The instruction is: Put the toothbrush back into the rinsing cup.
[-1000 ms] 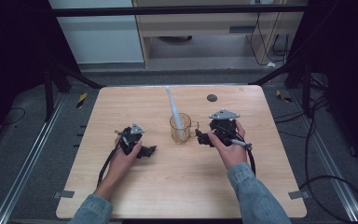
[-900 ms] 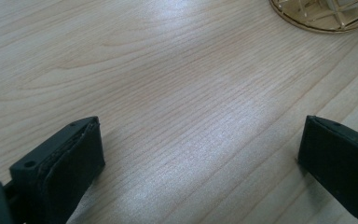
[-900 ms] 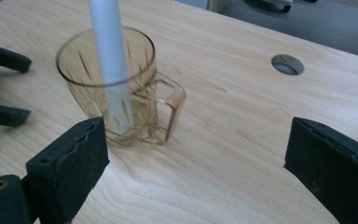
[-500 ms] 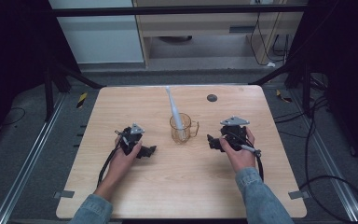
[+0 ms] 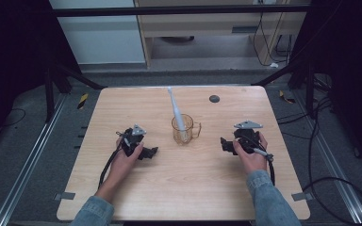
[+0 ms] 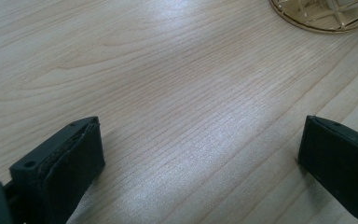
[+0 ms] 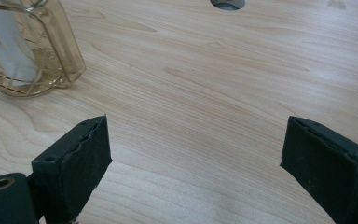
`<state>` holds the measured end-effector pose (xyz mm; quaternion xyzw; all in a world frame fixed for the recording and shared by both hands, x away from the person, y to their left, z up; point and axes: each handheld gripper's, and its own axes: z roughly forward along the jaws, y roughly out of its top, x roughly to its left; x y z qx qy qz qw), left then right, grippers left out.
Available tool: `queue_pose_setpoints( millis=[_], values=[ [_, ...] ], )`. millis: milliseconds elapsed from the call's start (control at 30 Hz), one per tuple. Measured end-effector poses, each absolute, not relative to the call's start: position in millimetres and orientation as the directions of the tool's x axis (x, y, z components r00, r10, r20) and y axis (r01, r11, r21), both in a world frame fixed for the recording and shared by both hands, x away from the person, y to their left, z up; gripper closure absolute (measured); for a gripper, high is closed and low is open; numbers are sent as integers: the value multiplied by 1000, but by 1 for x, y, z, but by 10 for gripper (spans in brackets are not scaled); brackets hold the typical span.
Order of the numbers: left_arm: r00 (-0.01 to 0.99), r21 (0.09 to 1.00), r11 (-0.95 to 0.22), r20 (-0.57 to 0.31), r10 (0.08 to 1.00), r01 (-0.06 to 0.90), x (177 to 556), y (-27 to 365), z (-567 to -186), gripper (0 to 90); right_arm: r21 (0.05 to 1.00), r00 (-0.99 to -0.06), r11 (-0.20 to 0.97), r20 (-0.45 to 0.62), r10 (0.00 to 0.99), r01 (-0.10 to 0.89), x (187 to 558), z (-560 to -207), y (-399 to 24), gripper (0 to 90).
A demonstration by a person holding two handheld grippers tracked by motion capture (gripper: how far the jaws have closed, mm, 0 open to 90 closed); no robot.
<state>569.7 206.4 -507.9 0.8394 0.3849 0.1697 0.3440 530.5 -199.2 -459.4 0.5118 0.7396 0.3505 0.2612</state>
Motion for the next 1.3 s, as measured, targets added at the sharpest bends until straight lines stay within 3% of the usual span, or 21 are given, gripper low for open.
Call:
queue_pose_setpoints(
  millis=[1300],
  values=[
    [646,709,-466,20,763,530,570,206,-508,0,753,-267,197,-30,963,628,548,-492,-233,89]
  ],
)
